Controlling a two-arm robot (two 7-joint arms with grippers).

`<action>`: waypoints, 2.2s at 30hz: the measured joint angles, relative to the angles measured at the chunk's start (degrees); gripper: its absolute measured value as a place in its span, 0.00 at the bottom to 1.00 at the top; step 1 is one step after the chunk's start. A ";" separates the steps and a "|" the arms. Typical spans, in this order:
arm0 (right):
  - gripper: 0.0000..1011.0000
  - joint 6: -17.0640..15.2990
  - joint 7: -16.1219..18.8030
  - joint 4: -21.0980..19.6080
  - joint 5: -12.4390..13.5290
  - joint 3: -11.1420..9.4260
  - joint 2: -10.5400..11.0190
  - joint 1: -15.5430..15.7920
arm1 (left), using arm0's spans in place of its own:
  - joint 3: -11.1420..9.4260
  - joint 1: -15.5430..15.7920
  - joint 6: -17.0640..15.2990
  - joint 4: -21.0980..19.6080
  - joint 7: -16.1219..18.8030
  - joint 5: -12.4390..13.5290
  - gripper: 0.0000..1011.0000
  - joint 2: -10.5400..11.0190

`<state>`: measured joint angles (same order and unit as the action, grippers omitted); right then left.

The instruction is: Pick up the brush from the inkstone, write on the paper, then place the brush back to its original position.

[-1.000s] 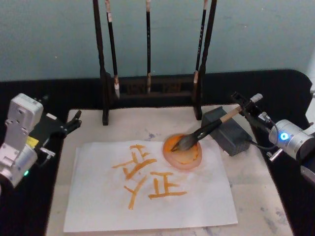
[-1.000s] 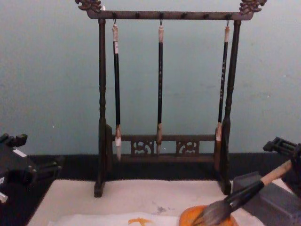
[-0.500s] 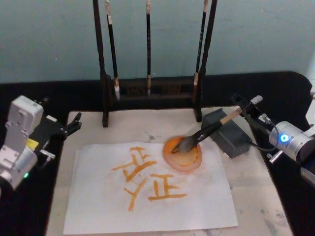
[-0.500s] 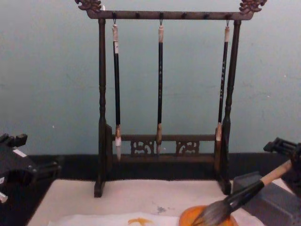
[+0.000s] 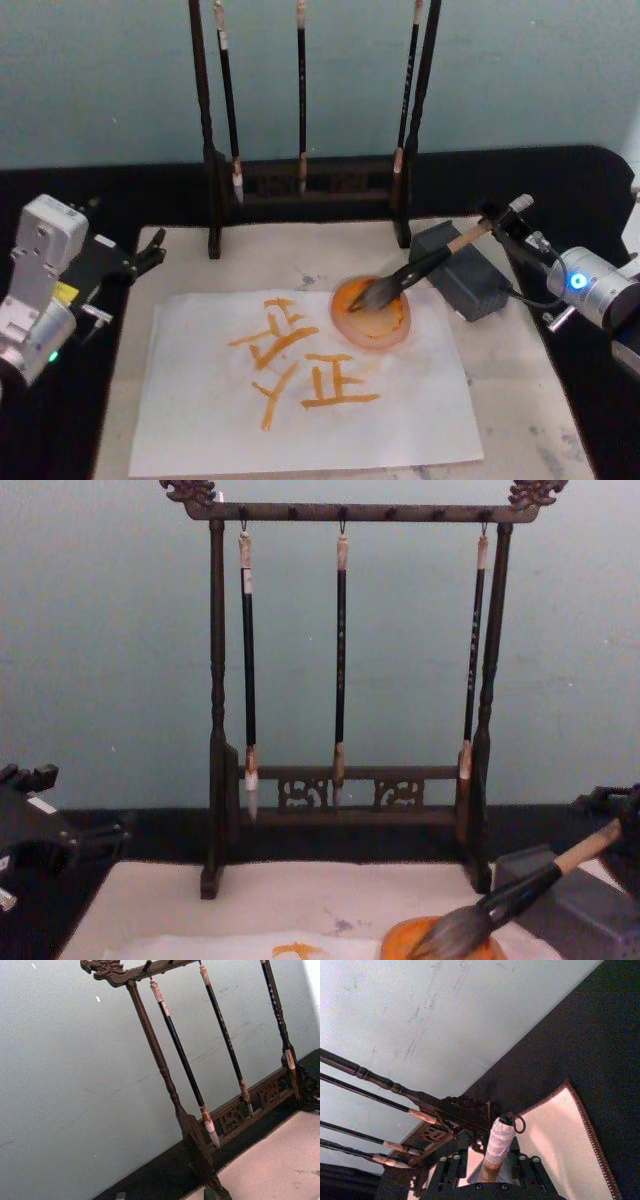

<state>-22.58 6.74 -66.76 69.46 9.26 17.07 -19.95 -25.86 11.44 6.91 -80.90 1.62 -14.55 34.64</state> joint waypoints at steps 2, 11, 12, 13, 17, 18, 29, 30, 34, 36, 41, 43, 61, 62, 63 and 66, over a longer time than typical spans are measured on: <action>0.44 -0.02 0.00 0.00 0.00 0.00 0.00 0.01 | 0.00 0.00 0.00 0.00 0.00 0.00 1.00 0.00; 0.18 -0.06 0.01 -0.01 0.00 0.00 0.00 0.03 | 0.00 0.00 0.00 0.00 0.00 0.00 1.00 0.00; 0.17 -0.05 0.02 -0.01 0.00 0.00 0.00 0.02 | 0.00 0.00 0.00 0.00 0.00 0.00 1.00 0.00; 0.17 -0.06 0.02 -0.02 0.00 0.00 -0.01 0.02 | 0.00 0.00 0.00 0.00 0.00 0.00 1.00 0.00; 0.17 -0.06 0.01 -0.01 0.00 0.00 0.00 0.02 | 0.00 0.00 0.00 0.00 0.00 0.00 1.00 0.00; 0.17 -0.06 0.00 -0.01 0.00 0.00 0.00 0.02 | 0.00 0.00 0.00 0.00 0.00 0.00 1.00 0.00; 0.17 0.44 0.37 -0.17 0.38 0.45 0.28 0.09 | 0.00 0.00 0.00 0.00 0.00 0.00 1.00 0.00; 0.17 0.55 0.47 -0.27 0.50 0.54 0.34 0.11 | 0.00 0.00 0.00 0.00 0.00 0.00 1.00 0.00; 0.17 1.26 0.92 -1.18 1.17 0.98 0.67 0.21 | 0.00 0.00 0.00 0.00 0.00 0.00 1.00 0.00; 0.17 1.48 1.03 -1.59 1.41 1.11 0.78 0.21 | 0.00 0.00 0.00 0.00 0.00 0.00 1.00 0.00; 0.17 3.37 1.88 -3.87 1.37 1.74 1.56 0.35 | 0.00 -0.01 0.00 0.00 0.00 0.00 1.00 0.00; 0.17 4.32 2.35 -5.10 1.02 2.08 2.05 0.55 | 0.00 0.00 0.00 0.00 0.00 0.00 1.00 0.00; 0.17 13.77 5.29 -16.89 -6.50 6.97 7.26 3.88 | 0.00 0.00 0.00 0.00 0.00 0.00 1.00 0.00; 0.17 14.35 5.56 -17.06 -7.27 7.43 7.50 3.80 | 0.00 0.00 0.00 0.00 0.00 0.00 1.00 0.00; 0.17 15.53 6.14 -17.23 -8.94 8.37 7.96 3.43 | 0.00 0.00 0.00 0.00 0.00 0.00 1.00 0.00; 0.17 17.27 7.21 -17.25 -11.74 9.69 8.41 2.64 | 0.00 0.00 0.00 0.00 0.00 0.00 1.00 0.00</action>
<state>-5.30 13.95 -84.01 57.72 18.95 25.48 -17.31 -25.86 11.43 6.91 -80.90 1.62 -14.55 34.65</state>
